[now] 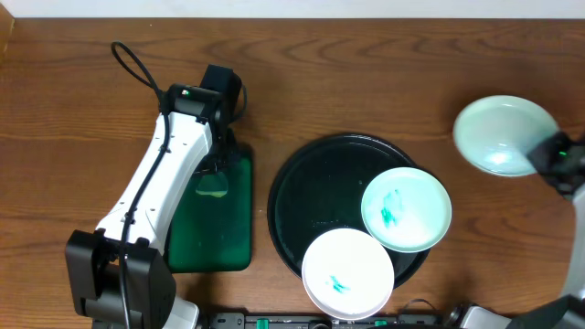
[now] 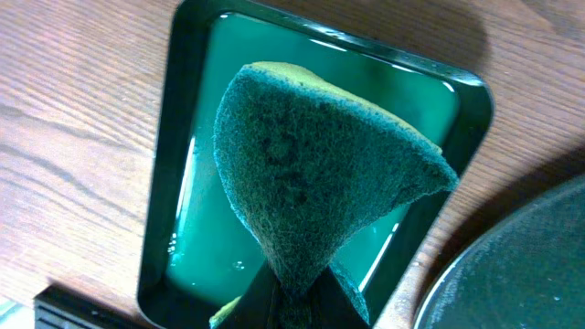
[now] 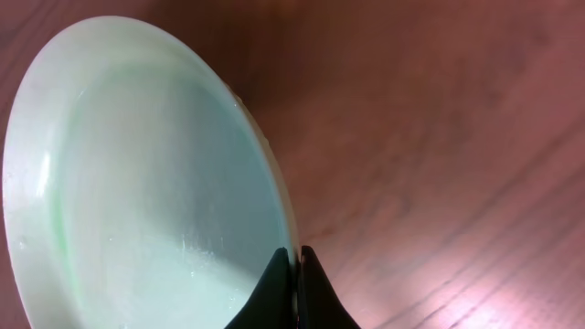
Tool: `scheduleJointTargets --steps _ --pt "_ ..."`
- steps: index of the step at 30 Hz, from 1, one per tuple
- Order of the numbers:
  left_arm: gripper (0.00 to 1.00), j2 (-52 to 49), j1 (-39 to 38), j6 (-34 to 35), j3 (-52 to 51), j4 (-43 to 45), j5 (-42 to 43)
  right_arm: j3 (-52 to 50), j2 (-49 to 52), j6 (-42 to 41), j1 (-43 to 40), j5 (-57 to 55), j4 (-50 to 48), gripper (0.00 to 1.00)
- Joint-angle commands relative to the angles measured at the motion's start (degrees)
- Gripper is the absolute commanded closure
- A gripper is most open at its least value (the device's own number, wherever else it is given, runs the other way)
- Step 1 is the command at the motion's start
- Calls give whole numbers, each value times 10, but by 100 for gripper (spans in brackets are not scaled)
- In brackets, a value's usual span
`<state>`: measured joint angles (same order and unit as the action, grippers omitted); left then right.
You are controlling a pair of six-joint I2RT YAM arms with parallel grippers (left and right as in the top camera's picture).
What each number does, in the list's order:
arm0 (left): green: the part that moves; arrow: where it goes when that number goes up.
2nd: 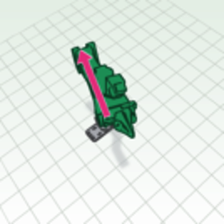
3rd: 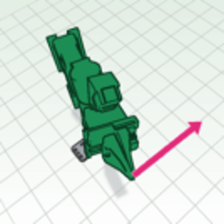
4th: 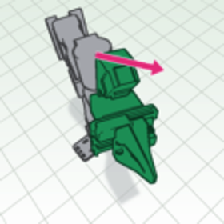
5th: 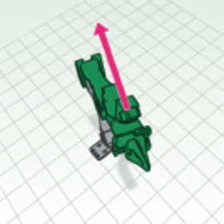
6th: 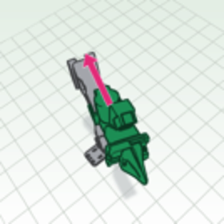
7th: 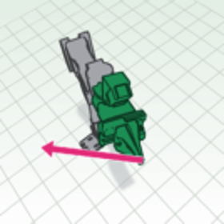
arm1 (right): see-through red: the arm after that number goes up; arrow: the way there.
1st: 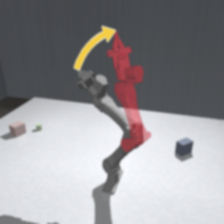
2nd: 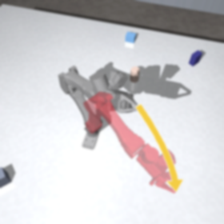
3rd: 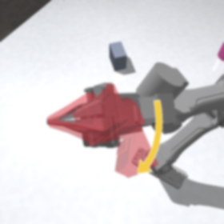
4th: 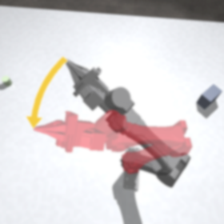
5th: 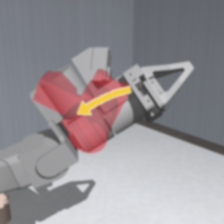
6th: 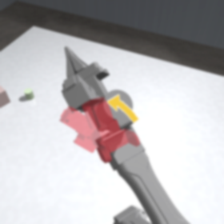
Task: Clean dirty plates on tray and stack at the side
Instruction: 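Carry the plate right and set it on the table with the right gripper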
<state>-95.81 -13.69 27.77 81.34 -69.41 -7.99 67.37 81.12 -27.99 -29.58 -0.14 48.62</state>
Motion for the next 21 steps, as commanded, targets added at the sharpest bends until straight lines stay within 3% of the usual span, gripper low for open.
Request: scheduleJointTargets --steps 1,10,21 --pt "93 -1 2 -12 -3 1 12 4 44 -23 -66 10 -13 99" --pt "93 -1 2 -12 -3 3 12 4 164 -7 -141 34 -75 99" --pt "93 -1 2 -16 -3 14 12 4 243 4 -124 37 -97 99"
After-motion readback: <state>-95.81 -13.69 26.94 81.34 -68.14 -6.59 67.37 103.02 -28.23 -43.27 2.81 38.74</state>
